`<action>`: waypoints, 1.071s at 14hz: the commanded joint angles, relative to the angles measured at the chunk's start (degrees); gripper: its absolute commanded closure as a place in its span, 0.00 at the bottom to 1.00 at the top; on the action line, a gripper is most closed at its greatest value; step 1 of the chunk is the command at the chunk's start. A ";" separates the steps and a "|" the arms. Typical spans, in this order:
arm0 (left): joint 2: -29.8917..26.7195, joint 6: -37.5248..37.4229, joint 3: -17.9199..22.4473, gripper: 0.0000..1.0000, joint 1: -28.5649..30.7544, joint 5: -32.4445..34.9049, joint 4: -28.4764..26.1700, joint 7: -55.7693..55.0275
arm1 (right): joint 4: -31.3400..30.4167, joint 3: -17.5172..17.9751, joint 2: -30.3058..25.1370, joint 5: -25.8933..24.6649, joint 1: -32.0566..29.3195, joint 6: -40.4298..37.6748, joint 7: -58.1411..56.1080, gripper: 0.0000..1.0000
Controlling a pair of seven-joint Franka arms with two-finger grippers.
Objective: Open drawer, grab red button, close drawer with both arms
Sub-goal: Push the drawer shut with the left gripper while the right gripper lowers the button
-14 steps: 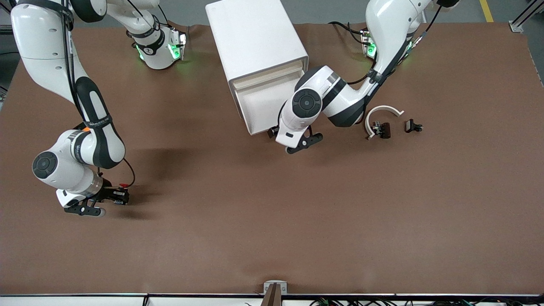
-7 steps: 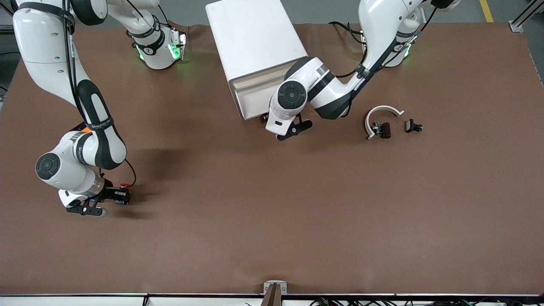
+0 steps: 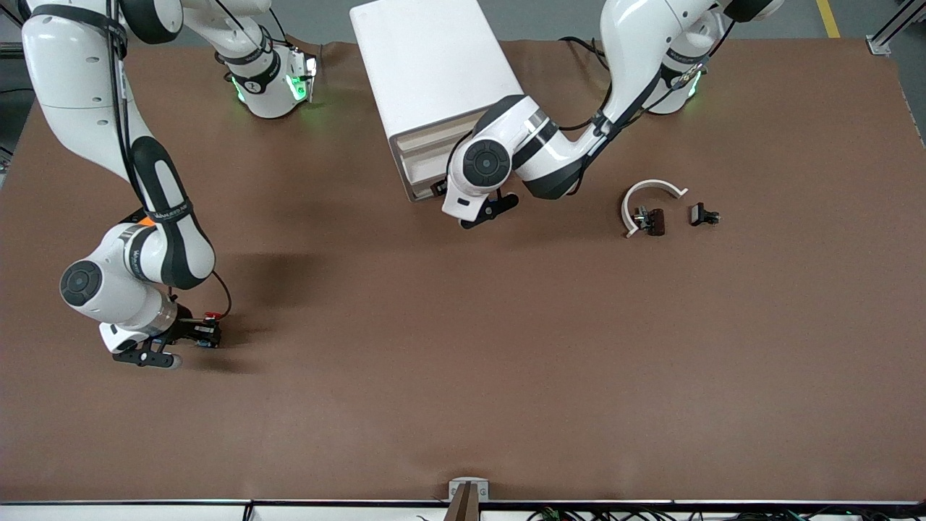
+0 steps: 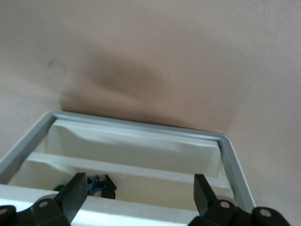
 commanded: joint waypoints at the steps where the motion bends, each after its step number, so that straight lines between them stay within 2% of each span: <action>1: 0.13 -0.49 -0.73 0.00 0.16 -3.84 0.39 -0.54 | 0.82 0.65 0.80 1.27 -0.94 0.14 -0.84 1.00; 2: 0.48 -0.49 -1.08 0.00 0.16 -4.72 0.39 -0.54 | 0.82 0.65 0.80 1.27 -0.94 0.14 -0.84 1.00; 3: 0.74 -0.49 -1.08 0.00 0.16 -5.25 0.48 -0.63 | 0.91 0.65 0.80 1.27 -0.94 0.14 -0.75 0.64; 4: 0.83 -0.49 -1.08 0.00 0.16 -6.21 0.48 -0.54 | 0.99 0.65 0.97 1.36 -0.85 0.23 -0.75 0.01; 8: 1.53 -0.49 -1.08 0.00 0.16 -7.54 0.48 -0.71 | 2.83 0.65 0.62 1.18 -0.85 -0.99 -1.45 0.00; 15: 1.97 -2.33 -1.08 0.00 0.16 -11.85 0.48 -0.71 | 15.04 0.04 -1.48 0.39 -0.68 -22.41 -1.37 0.00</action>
